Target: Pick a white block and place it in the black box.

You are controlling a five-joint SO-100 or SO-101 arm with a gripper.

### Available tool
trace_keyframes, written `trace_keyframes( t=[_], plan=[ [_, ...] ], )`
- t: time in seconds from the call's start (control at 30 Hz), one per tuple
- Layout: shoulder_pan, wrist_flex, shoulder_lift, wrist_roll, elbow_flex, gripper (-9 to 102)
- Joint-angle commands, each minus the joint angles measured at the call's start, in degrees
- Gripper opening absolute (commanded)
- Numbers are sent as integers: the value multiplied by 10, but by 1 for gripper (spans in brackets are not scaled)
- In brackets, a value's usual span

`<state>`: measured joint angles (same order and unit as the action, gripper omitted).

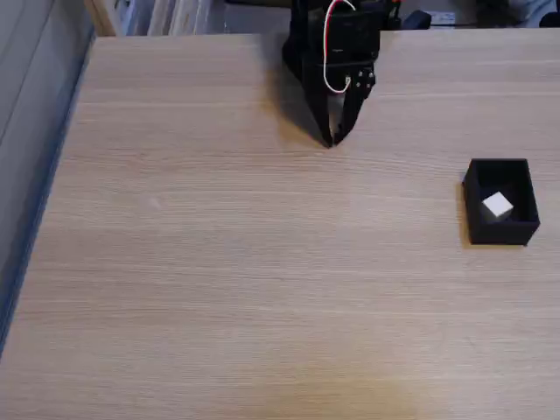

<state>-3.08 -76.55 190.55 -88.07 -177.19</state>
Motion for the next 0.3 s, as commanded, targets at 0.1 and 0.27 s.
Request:
trace_keyframes(
  t=[0.1,0.27],
  plan=[
    [1,-6,4,-33,-8,0],
    [8,-6,4,-34,-8,0]
  ],
)
